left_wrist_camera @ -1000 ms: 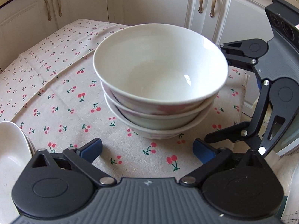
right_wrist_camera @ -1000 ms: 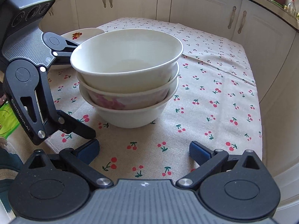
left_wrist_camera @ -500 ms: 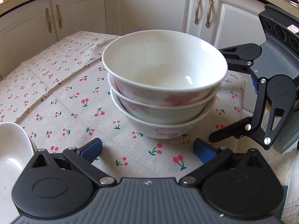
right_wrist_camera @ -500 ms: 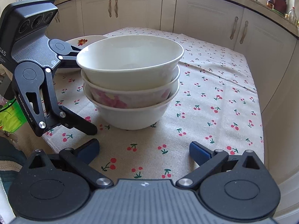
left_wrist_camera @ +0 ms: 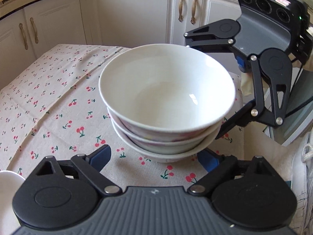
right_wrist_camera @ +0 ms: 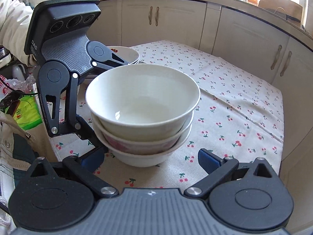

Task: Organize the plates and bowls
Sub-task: 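Grip the three-bowl stack rim with the left tool while the right tool grips the opposite rim, then lift the bowl stack with both tools and carry it over the plate stack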

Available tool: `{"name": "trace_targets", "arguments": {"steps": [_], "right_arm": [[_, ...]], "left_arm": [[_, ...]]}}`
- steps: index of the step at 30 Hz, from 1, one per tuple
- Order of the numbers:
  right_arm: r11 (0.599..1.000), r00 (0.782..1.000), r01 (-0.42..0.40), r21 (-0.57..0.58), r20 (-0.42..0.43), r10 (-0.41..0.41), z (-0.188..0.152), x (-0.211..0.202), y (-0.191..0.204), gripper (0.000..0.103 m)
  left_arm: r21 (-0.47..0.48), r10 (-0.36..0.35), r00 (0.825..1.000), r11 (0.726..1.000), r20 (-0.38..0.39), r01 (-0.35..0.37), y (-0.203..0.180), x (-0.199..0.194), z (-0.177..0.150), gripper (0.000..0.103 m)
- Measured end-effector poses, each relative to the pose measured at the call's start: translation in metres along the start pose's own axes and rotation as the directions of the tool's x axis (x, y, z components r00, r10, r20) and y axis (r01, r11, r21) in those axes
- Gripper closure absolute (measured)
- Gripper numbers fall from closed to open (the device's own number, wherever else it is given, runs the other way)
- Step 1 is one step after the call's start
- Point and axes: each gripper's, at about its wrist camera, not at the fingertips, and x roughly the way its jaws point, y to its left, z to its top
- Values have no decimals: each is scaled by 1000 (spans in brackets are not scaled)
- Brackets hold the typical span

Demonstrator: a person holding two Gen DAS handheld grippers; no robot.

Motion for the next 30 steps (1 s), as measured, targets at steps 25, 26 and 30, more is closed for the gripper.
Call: {"name": "trace_targets", "arguments": {"steps": [25, 26, 30], "right_arm": [[991, 992, -119, -55, -40, 117, 13, 1, -10, 13], [991, 992, -119, -56, -43, 117, 13, 1, -9, 13], [991, 992, -122, -58, -52, 119, 14, 0, -9, 13]], "left_arm": [[86, -117, 993, 989, -12, 118, 10, -7, 13, 18], [87, -118, 993, 989, -15, 119, 10, -7, 14, 18], [86, -123, 992, 988, -21, 125, 11, -6, 14, 18]]}}
